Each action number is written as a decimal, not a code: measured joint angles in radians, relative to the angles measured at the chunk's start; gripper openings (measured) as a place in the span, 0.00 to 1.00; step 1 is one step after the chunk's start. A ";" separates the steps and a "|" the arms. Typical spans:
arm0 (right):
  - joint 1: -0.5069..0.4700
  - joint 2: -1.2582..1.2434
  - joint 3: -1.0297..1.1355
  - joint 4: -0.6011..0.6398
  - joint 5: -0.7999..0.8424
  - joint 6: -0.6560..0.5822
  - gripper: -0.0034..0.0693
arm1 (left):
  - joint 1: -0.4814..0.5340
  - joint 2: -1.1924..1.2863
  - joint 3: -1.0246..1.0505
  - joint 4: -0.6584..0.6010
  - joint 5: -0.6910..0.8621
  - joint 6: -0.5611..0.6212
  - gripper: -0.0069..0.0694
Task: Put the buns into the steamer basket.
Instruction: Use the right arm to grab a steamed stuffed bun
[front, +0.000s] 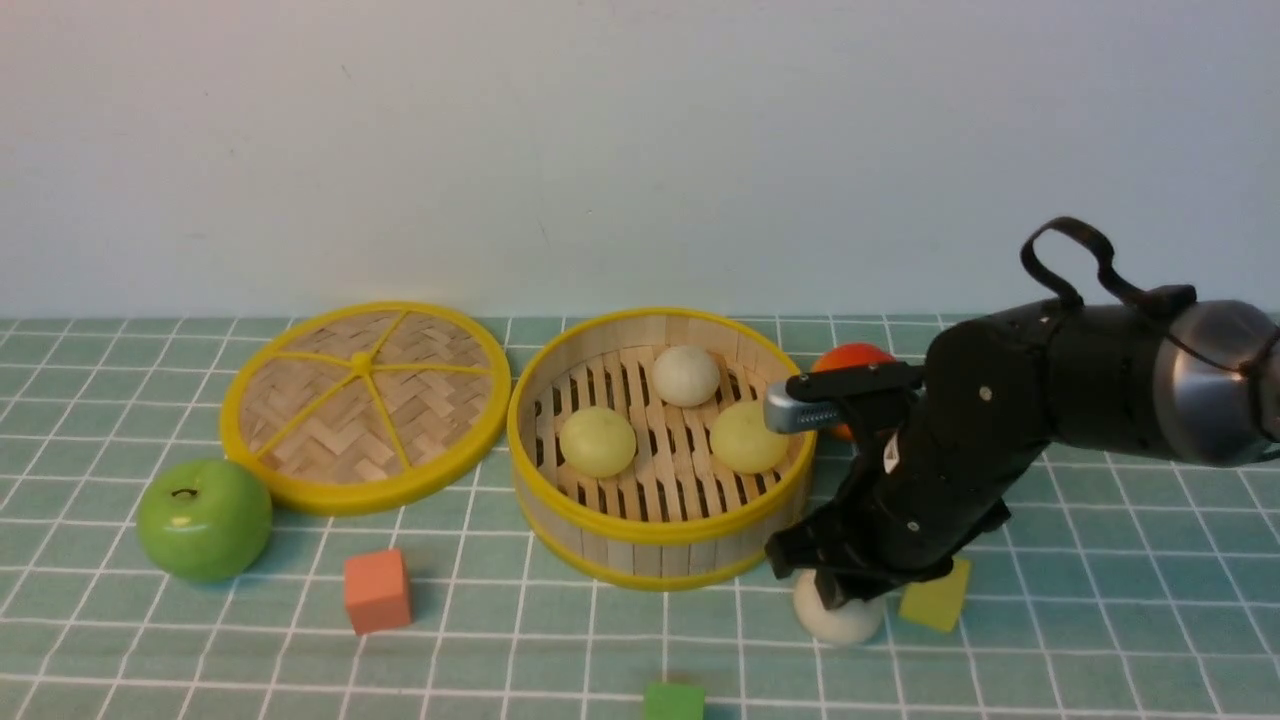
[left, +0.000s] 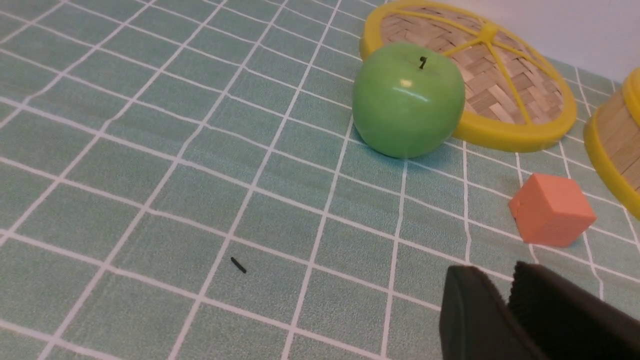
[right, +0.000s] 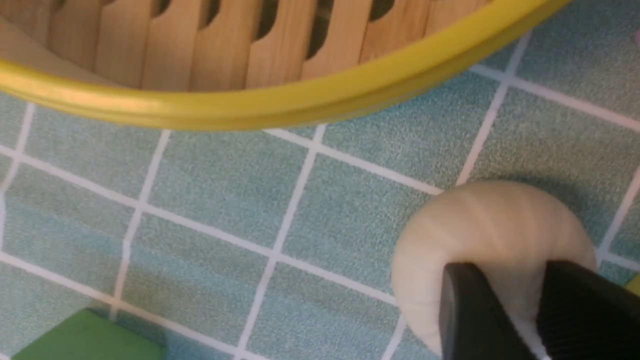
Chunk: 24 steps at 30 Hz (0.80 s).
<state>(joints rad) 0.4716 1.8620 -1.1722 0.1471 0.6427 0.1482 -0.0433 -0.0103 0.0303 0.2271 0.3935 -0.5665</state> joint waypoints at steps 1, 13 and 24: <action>0.000 0.001 0.000 0.000 0.000 0.000 0.36 | 0.000 0.000 0.000 0.000 0.000 0.000 0.28; 0.000 0.001 -0.002 -0.004 0.004 0.000 0.07 | 0.000 0.000 0.000 0.000 0.000 0.000 0.28; 0.000 -0.142 -0.012 0.000 0.087 0.000 0.07 | 0.000 0.000 0.000 0.000 0.000 0.000 0.28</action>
<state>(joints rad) 0.4716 1.7201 -1.1844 0.1472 0.7298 0.1482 -0.0433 -0.0103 0.0303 0.2271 0.3935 -0.5665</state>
